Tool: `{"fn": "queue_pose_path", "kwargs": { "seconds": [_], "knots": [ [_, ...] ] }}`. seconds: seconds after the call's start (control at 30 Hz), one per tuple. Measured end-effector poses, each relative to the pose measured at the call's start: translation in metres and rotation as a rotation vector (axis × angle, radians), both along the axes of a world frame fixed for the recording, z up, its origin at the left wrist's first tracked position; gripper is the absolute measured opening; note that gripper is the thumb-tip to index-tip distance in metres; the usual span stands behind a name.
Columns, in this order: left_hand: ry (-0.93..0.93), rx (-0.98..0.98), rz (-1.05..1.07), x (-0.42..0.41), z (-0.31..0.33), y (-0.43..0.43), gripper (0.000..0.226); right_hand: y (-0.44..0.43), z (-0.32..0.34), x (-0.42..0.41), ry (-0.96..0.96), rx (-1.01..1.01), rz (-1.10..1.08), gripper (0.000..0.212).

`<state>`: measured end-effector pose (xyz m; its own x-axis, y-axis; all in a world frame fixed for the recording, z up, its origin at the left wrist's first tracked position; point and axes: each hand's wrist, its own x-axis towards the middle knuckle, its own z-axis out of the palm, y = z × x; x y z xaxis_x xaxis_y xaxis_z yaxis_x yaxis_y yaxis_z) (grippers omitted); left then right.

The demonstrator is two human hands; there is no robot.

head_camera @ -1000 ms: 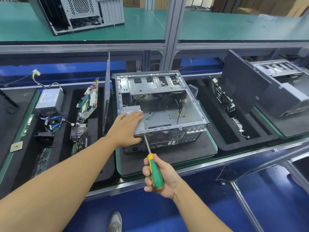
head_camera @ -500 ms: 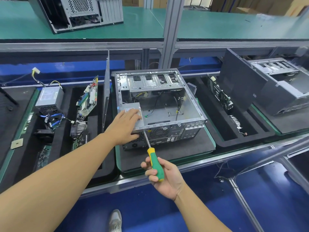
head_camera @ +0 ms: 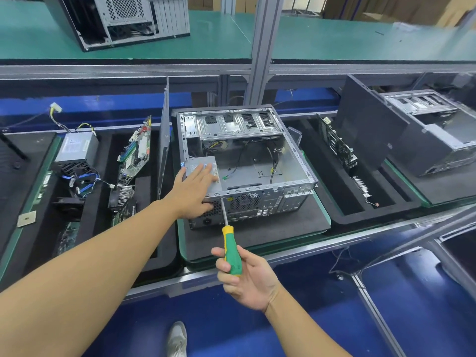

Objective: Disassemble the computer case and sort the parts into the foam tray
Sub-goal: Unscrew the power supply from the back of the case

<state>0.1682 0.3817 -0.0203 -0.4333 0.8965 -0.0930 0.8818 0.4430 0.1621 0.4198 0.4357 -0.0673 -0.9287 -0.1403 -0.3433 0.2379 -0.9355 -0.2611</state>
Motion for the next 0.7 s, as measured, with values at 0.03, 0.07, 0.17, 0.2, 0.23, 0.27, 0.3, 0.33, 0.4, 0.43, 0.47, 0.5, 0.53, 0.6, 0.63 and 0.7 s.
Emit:
{"fn": "queue_pose_path", "kwargs": {
  "seconds": [0.03, 0.07, 0.17, 0.2, 0.23, 0.27, 0.3, 0.33, 0.4, 0.43, 0.47, 0.5, 0.53, 0.6, 0.63, 0.7],
  "knots": [
    [-0.008, 0.004, 0.001, 0.0, 0.0, 0.001, 0.072, -0.002, 0.001, -0.001, 0.002, 0.006, -0.015, 0.046],
    [-0.015, 0.009, 0.002, -0.001, 0.0, 0.001, 0.072, -0.003, 0.002, -0.001, -0.003, 0.006, -0.037, 0.044],
    [-0.019, 0.018, 0.007, -0.001, -0.002, 0.0, 0.073, -0.003, 0.004, 0.0, -0.087, -0.04, -0.142, 0.037],
    [-0.014, 0.017, 0.007, -0.001, -0.002, 0.0, 0.073, -0.002, 0.004, 0.001, -0.115, -0.071, -0.171, 0.036],
    [-0.009, 0.017, 0.007, -0.001, -0.003, 0.0, 0.073, 0.0, 0.004, 0.001, -0.134, -0.084, -0.186, 0.036],
    [-0.007, 0.018, 0.006, -0.001, -0.003, 0.0, 0.073, 0.001, 0.005, 0.002, -0.141, -0.069, -0.186, 0.036],
    [-0.006, 0.019, 0.006, -0.001, -0.003, 0.0, 0.073, 0.002, 0.006, 0.002, -0.139, -0.033, -0.176, 0.037],
    [-0.006, 0.019, 0.005, -0.001, -0.003, 0.0, 0.072, 0.001, 0.008, 0.002, -0.13, -0.004, -0.162, 0.037],
    [-0.011, 0.02, 0.005, 0.0, -0.002, 0.001, 0.072, -0.001, 0.01, 0.0, -0.122, 0.0, -0.151, 0.035],
    [-0.014, 0.021, 0.005, 0.0, -0.002, 0.001, 0.072, -0.002, 0.01, 0.0, -0.121, -0.004, -0.156, 0.034],
    [-0.016, 0.023, 0.006, 0.0, -0.002, 0.001, 0.072, -0.004, 0.009, 0.0, -0.123, -0.002, -0.165, 0.033],
    [-0.017, 0.023, 0.007, 0.0, -0.002, 0.0, 0.072, -0.006, 0.008, -0.001, -0.134, 0.012, -0.177, 0.033],
    [-0.017, 0.023, 0.007, 0.001, -0.002, 0.0, 0.072, -0.008, 0.008, -0.001, -0.152, 0.041, -0.189, 0.034],
    [-0.015, 0.024, 0.008, 0.001, -0.001, 0.0, 0.073, -0.011, 0.007, -0.002, -0.212, 0.177, -0.205, 0.033],
    [-0.017, 0.025, 0.007, 0.001, 0.0, 0.0, 0.073, -0.011, 0.008, -0.002, -0.248, 0.282, -0.215, 0.031],
    [-0.018, 0.028, 0.007, 0.002, 0.0, 0.0, 0.075, -0.012, 0.011, -0.004, -0.323, 0.578, -0.253, 0.02]
  ]
}}
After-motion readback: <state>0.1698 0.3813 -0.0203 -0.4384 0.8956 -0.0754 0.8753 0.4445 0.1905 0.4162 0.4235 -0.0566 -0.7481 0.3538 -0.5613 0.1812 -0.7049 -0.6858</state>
